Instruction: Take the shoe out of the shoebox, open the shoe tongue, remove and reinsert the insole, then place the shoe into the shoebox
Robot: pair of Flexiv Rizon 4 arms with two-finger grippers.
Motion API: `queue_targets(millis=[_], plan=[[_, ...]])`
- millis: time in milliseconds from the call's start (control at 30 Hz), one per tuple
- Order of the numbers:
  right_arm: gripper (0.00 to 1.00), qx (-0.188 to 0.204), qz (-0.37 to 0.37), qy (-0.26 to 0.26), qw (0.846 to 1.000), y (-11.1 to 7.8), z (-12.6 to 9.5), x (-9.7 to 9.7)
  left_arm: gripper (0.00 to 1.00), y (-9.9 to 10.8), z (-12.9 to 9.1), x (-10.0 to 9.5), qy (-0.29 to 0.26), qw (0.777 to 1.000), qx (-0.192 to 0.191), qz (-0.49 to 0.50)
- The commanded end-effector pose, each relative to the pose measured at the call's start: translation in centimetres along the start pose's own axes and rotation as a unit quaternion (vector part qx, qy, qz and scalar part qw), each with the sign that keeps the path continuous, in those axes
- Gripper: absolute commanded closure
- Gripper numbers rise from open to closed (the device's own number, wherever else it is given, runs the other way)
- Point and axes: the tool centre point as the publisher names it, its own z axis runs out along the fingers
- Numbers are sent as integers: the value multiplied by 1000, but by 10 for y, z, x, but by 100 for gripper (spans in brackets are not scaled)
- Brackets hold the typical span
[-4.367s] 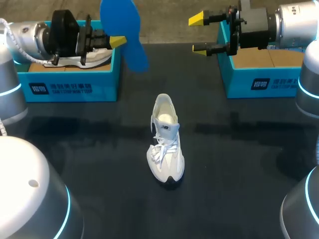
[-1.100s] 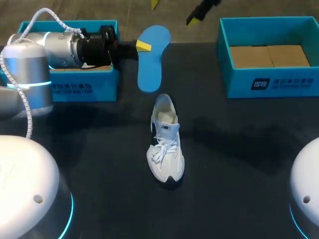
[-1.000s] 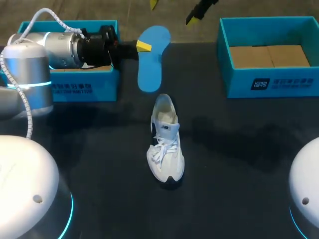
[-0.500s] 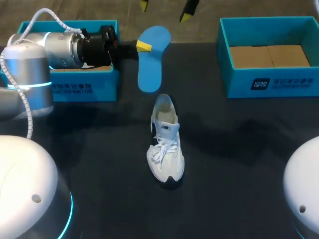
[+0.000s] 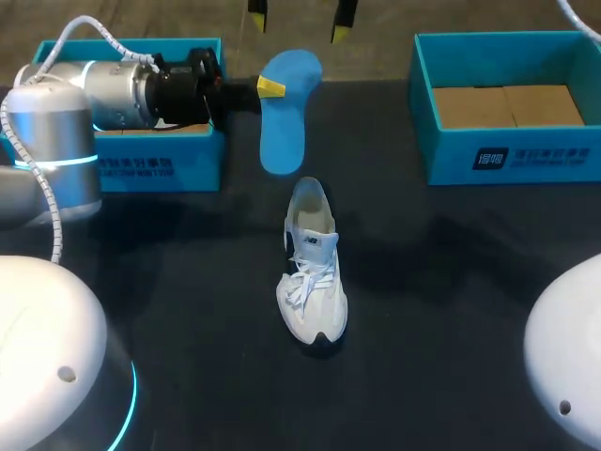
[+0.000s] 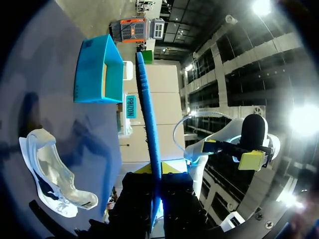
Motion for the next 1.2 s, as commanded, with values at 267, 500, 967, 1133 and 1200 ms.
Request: queue_targets(millis=[267, 500, 967, 1133, 1200], plan=[[0, 25, -17, -31, 999, 10, 12, 13, 100, 0, 0, 1, -2, 1000, 0, 0], [0, 36, -23, -21, 999, 11, 18, 15, 100, 0, 0, 1, -2, 1000, 0, 0], [0, 47, -12, 49, 998, 9, 17, -4, 100, 0, 0, 1, -2, 1000, 0, 0], [0, 47, 4, 85, 995, 7, 17, -15, 100, 0, 0, 1, -2, 1000, 0, 0], [0, 47, 8, 91, 995, 6, 18, -20, 100, 0, 0, 1, -2, 1000, 0, 0]])
